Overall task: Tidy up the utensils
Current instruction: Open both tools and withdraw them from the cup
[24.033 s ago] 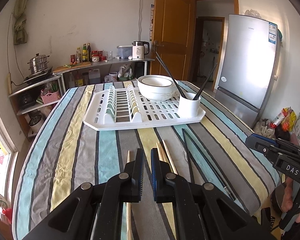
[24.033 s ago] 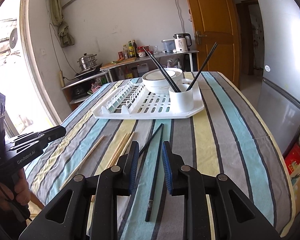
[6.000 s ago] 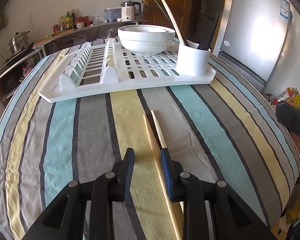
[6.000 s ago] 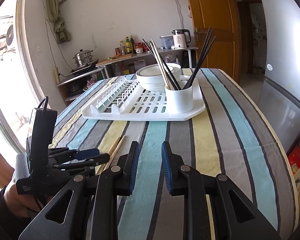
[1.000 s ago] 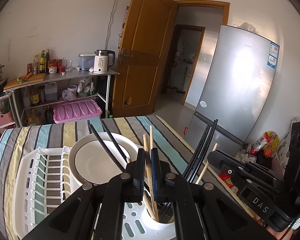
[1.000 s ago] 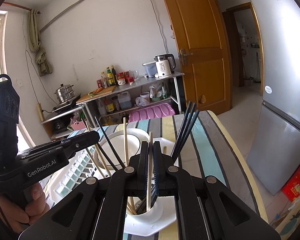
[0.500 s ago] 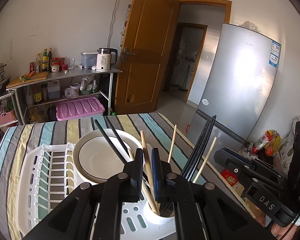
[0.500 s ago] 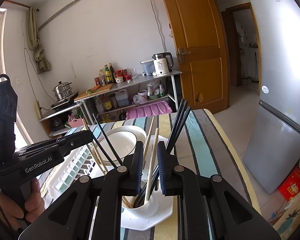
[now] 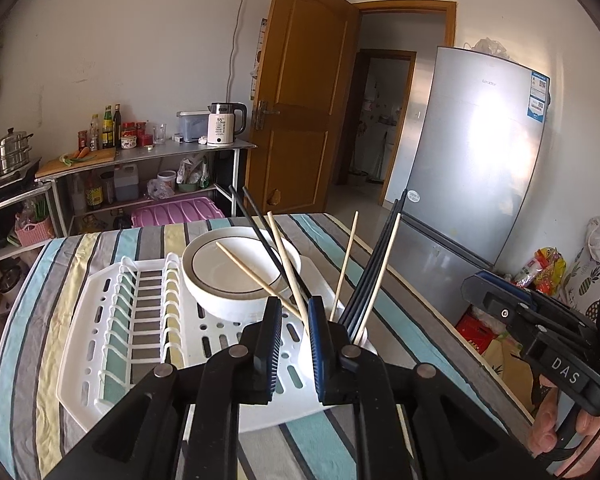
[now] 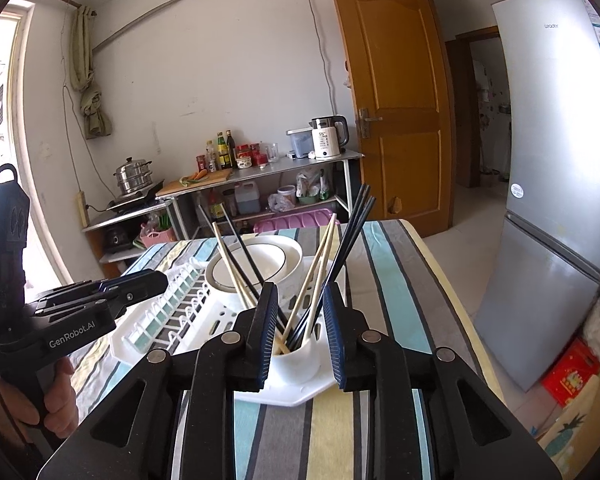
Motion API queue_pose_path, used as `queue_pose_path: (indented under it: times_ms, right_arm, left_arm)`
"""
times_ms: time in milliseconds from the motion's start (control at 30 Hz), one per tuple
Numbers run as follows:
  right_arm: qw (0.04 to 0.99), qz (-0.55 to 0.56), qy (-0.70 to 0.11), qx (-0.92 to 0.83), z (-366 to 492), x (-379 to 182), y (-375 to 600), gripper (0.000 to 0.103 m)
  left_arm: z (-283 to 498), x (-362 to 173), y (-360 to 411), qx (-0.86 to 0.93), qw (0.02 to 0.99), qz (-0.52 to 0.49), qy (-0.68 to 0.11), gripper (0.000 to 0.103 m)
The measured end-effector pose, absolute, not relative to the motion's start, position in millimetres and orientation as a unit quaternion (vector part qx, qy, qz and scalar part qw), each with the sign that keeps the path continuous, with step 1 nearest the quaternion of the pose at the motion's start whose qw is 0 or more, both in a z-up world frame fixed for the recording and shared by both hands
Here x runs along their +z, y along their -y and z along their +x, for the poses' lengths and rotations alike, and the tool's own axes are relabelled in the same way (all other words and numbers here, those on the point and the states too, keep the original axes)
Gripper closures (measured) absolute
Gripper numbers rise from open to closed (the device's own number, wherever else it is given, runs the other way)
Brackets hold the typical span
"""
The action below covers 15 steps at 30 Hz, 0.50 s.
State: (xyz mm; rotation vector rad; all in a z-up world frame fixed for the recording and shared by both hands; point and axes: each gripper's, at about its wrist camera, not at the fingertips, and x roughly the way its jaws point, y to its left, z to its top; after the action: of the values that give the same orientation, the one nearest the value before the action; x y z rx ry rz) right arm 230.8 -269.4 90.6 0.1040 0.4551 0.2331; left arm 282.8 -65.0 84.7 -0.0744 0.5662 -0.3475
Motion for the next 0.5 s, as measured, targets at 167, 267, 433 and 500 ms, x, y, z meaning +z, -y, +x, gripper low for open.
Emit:
queue_pose_path:
  times_ms: [167, 267, 433, 500]
  right_arm:
    - [0.965, 0.047, -0.227, 0.123, 196.2, 80.6, 262.0, 0.079]
    - [0.965, 0.046, -0.228, 0.124, 175.8, 74.2, 258.2, 0.078]
    - [0.964, 0.033, -0.231, 0.127, 145.2, 65.5, 247.9, 0.078]
    - [0.963, 0.026, -0.233, 0.129, 134.7, 61.4, 243.7, 0.078]
  left_arm:
    - [232.8, 74.8, 50.8, -0.162, 0.947, -0.046, -0.275, 0.090]
    - [203.8, 68.4, 44.8, -0.156, 0.948, -0.050, -0.274, 0.090]
    - [165.1, 54.6, 36.9, -0.147, 0.948, -0.053, -0.279, 0.090]
    - [152.5, 48.9, 34.9, -0.144, 0.947, -0.051, -0.284, 0.090]
